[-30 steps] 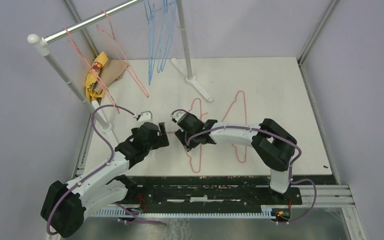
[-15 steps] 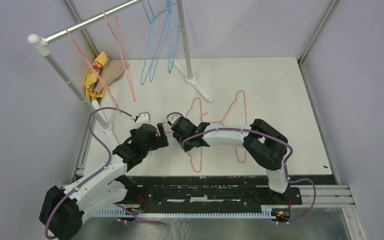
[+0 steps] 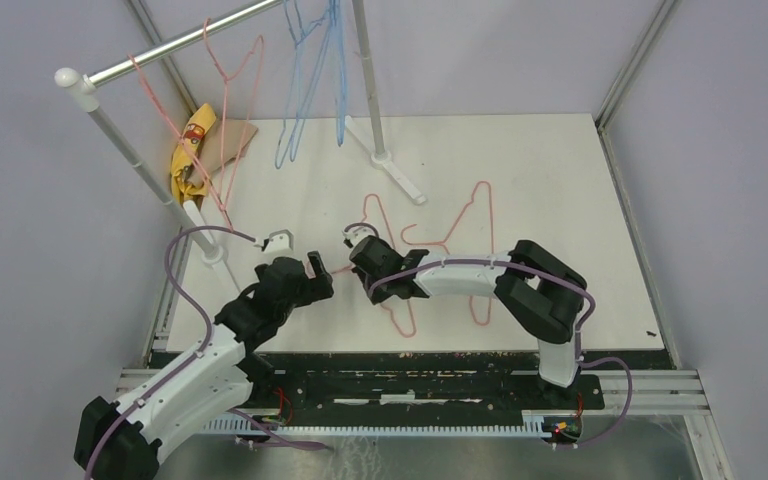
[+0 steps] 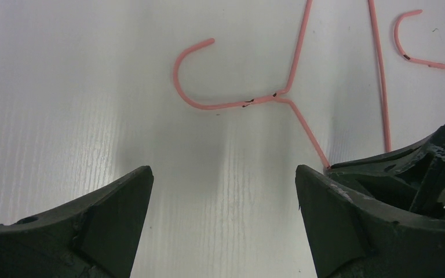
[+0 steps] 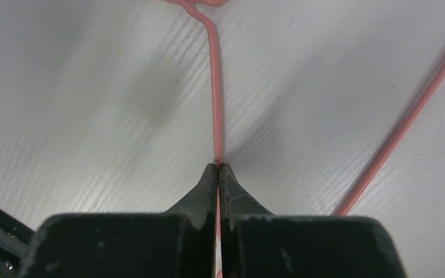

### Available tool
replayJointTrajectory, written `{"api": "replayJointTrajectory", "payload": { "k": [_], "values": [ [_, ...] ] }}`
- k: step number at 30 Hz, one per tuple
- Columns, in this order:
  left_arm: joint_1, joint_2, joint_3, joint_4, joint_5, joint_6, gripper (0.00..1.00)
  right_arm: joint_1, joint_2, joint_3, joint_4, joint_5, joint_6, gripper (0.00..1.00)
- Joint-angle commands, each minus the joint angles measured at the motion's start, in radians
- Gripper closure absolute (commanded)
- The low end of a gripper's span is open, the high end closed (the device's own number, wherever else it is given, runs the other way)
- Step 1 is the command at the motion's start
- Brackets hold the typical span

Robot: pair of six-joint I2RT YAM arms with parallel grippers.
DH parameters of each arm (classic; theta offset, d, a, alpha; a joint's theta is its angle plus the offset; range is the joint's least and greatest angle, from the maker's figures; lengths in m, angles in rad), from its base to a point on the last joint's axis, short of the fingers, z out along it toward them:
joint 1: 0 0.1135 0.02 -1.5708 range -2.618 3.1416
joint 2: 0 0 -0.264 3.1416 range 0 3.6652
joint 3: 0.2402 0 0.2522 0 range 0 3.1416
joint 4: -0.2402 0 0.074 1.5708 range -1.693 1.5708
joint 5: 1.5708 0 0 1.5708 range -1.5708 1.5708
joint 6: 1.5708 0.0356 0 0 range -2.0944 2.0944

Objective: Organize the hangers

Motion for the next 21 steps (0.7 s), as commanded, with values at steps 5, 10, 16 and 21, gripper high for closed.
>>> {"api": "replayJointTrajectory", "payload": {
  "k": [5, 10, 16, 21],
  "values": [
    [-0.004, -0.035, -0.021, 0.061, 0.034, -0.061, 0.01, -0.044, -0.186, -0.089, 0.179, -0.102, 0.103, 0.99],
    [-0.005, -0.021, -0.041, 0.123, 0.024, -0.091, 0.02, -0.051, -0.201, -0.097, 0.18, -0.131, 0.108, 0.99],
    [-0.005, -0.052, -0.069, 0.247, 0.02, -0.147, 0.02, -0.063, -0.196, -0.114, 0.196, -0.162, 0.115, 0.99],
    [-0.005, -0.037, -0.085, 0.326, 0.0, -0.18, 0.02, -0.065, -0.205, -0.116, 0.194, -0.184, 0.117, 0.99]
  ]
}}
